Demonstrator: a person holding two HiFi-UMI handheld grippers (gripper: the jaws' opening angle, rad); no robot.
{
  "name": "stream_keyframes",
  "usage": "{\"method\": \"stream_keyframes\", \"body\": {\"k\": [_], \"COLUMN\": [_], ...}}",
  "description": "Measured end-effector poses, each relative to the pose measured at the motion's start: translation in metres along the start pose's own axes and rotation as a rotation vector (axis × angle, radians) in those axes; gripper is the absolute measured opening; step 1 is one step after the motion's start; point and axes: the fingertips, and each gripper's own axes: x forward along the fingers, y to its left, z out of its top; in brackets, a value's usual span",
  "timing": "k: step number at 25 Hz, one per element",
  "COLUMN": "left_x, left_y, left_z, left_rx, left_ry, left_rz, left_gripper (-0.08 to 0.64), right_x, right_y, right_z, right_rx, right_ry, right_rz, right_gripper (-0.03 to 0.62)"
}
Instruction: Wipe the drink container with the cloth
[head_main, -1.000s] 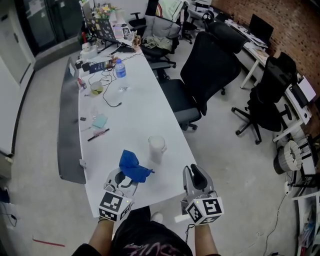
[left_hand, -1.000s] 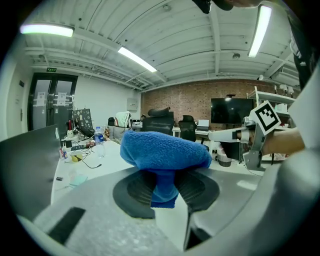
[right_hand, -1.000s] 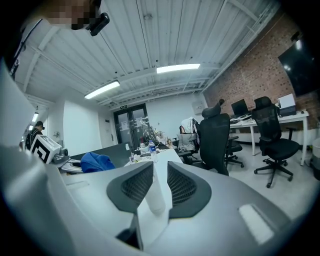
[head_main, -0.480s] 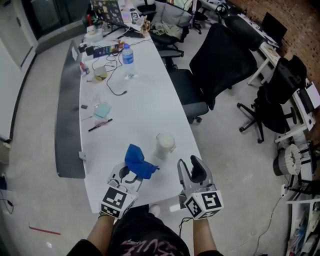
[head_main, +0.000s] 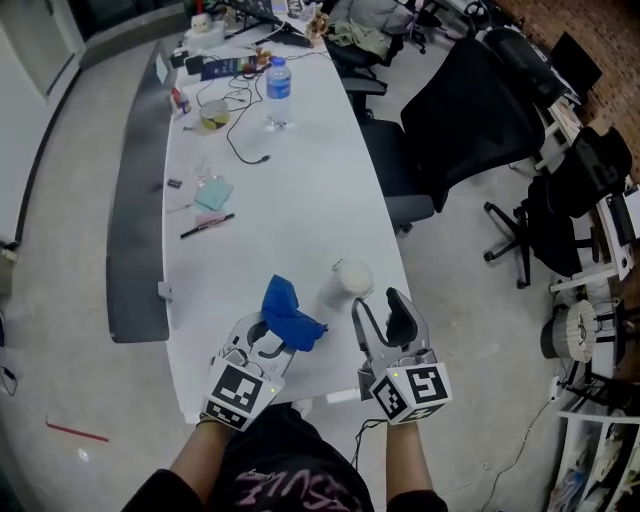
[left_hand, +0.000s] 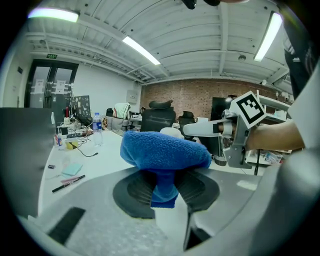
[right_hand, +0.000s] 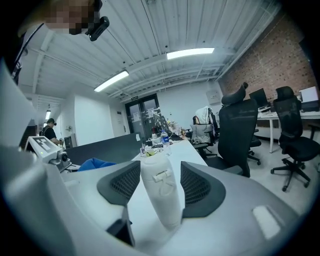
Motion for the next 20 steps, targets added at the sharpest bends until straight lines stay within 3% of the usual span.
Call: {"method": "stream_keyframes", "body": {"k": [20], "left_x": [0.007], "left_y": [0.014], "left_z": [-0.011], "left_rx": [-0.021], "left_ry": [0.014], "left_rz": [-0.007], "left_gripper": [0.106], "right_x": [0.042], "right_y": [0.009], "right_z": [0.000], "right_rx": [-0.010], "right_ry": [0.029], "right_rz": [0.055], "right_gripper": [0.262]}}
